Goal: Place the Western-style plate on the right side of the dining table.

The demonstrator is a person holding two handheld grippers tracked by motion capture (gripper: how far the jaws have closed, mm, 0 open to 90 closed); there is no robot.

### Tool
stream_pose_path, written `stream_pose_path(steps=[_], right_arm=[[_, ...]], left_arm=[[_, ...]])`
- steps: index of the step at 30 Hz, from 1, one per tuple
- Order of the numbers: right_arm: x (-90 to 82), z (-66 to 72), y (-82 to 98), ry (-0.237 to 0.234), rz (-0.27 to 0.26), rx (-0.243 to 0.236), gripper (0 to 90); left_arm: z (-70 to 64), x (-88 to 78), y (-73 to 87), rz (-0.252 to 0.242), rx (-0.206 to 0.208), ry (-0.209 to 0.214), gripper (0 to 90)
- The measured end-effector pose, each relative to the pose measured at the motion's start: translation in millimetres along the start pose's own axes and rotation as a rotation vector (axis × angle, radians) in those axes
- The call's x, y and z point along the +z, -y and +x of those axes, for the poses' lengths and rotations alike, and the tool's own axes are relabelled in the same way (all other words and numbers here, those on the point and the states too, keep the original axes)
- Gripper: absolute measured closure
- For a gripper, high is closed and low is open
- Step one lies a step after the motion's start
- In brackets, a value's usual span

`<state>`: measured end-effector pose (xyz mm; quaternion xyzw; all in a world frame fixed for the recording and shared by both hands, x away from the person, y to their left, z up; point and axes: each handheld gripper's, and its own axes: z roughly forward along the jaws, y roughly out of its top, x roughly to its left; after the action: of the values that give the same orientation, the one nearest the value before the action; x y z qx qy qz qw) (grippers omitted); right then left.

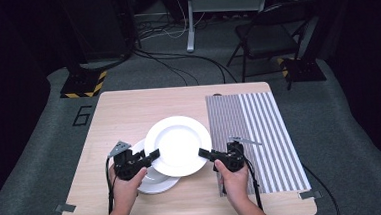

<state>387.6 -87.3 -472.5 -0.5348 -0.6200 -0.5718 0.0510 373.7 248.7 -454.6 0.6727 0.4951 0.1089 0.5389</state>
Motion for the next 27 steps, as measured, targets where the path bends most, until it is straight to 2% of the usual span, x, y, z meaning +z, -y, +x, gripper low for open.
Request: stream_pose_path(steps=[21,27], right_arm=[[-28.0,-7.6,1.0,0.08,-0.063,-0.023,63.8],[-34.4,-9.7,1.3,0.102,-0.083,-0.043,62.5]], left_arm=[[-15.6,28.4,-6.9,0.025,0.042,0.064,56.1],[-20.0,34.9,-8.2,0.027,0.049,0.081,56.1]])
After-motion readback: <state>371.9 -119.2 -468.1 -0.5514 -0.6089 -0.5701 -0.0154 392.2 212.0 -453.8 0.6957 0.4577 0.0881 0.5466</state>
